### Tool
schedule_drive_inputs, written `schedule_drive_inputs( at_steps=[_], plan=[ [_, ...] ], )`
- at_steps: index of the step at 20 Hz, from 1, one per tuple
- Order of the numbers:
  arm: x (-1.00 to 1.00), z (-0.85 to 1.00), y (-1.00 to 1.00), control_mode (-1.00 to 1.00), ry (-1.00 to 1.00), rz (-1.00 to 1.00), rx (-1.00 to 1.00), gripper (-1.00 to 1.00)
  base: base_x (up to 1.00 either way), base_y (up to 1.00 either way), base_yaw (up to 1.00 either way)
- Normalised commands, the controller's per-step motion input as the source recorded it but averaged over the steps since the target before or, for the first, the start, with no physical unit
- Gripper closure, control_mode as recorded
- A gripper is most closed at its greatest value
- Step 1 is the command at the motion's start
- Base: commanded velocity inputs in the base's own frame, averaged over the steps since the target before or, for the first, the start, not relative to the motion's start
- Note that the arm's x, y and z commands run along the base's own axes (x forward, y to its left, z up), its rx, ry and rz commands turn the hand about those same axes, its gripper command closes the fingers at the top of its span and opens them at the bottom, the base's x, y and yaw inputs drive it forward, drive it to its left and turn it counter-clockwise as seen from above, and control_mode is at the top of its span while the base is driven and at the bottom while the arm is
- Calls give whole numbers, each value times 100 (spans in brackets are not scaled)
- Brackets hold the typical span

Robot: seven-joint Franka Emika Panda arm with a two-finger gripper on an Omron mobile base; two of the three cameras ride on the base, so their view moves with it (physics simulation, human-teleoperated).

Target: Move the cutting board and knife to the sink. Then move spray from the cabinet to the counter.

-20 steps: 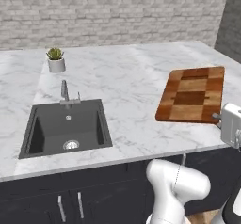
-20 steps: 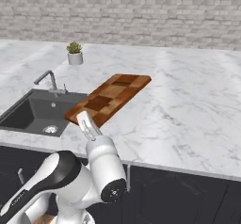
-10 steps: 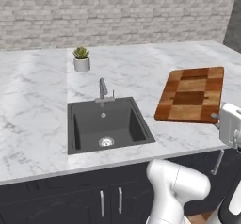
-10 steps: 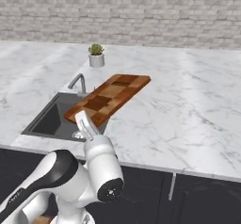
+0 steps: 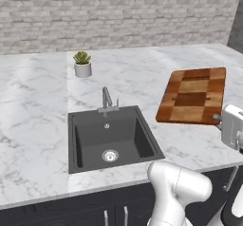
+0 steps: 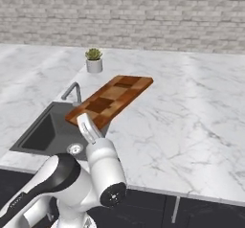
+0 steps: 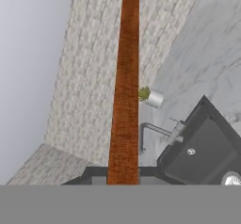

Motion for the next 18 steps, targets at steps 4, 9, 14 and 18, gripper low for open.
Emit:
schedule_drive_inputs(
  at_steps=[4, 9, 14, 18],
  plan=[
    [0, 0, 0, 100, 0, 0, 0, 100, 46, 9, 0],
    [17, 0, 3, -100, 9, 0, -5, 100, 14, 0, 0],
    [22, -7, 27, -100, 31, 3, -15, 100, 0, 0, 0],
    [26, 0, 90, -100, 43, 0, -21, 100, 0, 0, 0]
  ],
)
